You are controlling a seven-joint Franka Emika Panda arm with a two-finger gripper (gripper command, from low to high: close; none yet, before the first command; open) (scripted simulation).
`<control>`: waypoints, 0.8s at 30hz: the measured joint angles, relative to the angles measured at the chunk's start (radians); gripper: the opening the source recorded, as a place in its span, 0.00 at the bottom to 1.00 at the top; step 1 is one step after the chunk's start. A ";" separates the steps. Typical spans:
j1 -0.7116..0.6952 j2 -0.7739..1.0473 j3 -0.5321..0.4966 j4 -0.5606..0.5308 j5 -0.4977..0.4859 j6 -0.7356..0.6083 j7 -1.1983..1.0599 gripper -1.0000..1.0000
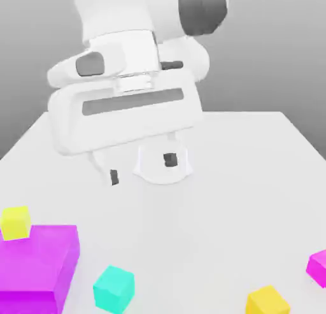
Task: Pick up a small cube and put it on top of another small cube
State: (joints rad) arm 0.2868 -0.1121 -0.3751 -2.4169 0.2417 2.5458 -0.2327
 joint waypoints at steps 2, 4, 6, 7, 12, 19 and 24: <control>-0.001 0.058 -0.007 -0.010 0.021 0.021 -0.087 0.50; -0.006 0.115 -0.010 -0.020 0.035 0.042 -0.170 0.50; -0.015 0.170 -0.010 -0.031 0.042 0.065 -0.248 0.50; -0.022 0.196 -0.008 -0.036 0.042 0.077 -0.284 0.50; -0.051 0.319 -0.008 -0.066 0.001 0.142 -0.437 0.50; -0.156 0.527 0.113 -0.036 0.113 0.293 -0.579 0.00; -0.156 0.527 0.113 -0.036 0.113 0.290 -0.579 0.00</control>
State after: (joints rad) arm 0.1309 0.4151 -0.2625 -2.4527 0.3548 2.8359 -0.8115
